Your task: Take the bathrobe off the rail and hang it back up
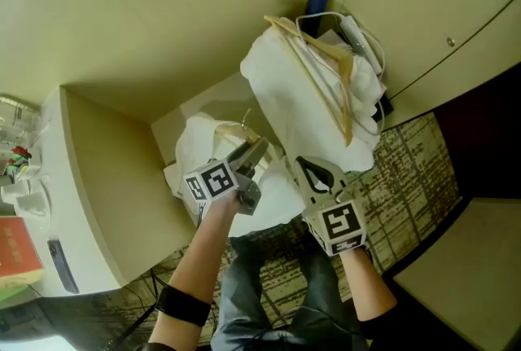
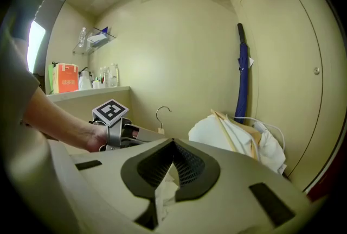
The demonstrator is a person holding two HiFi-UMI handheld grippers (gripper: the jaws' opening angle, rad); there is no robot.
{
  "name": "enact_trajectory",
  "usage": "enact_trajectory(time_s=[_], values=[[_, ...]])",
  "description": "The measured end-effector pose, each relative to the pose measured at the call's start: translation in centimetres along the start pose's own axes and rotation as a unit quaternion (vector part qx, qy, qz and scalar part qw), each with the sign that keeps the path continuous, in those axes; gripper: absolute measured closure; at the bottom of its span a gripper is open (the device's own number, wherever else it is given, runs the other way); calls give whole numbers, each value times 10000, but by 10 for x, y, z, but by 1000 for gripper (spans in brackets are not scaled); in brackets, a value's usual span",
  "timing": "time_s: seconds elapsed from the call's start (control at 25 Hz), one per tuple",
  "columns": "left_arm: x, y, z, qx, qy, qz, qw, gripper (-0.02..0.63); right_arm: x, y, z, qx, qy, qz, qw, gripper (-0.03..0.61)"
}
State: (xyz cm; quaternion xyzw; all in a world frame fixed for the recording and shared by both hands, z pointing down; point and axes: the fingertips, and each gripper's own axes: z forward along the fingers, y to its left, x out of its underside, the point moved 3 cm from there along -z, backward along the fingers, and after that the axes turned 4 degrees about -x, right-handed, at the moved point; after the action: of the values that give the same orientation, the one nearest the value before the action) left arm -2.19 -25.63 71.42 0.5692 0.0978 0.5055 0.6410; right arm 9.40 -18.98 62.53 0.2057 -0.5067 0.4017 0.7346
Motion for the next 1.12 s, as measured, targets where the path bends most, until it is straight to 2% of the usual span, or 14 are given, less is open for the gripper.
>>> enact_trajectory(time_s=[0.2, 0.44, 0.64, 0.76, 0.96, 1.12], values=[[-51, -57, -62, 47, -621, 15, 9981, 414, -74, 30, -23, -227, -282, -243, 9991, 561], [-124, -136, -128, 394, -1416, 213, 9889, 414, -170, 73, -48, -461, -737, -622, 9943, 561], [-186, -210, -173, 666, -2134, 465, 9736, 416, -237, 115, -70, -693, -1083, -980, 9868, 561], [-214, -258, -192, 905, -2350, 695, 9653, 416, -267, 137, -81, -750, -1259, -1167, 9823, 561], [-258, -343, -214, 1497, -2616, 1043, 9478, 414, -327, 143, -107, -530, -1758, -1363, 9735, 561], [-291, -414, -226, 2025, -2664, 1355, 9326, 414, -380, 145, -133, -242, -2258, -1536, 9617, 561]])
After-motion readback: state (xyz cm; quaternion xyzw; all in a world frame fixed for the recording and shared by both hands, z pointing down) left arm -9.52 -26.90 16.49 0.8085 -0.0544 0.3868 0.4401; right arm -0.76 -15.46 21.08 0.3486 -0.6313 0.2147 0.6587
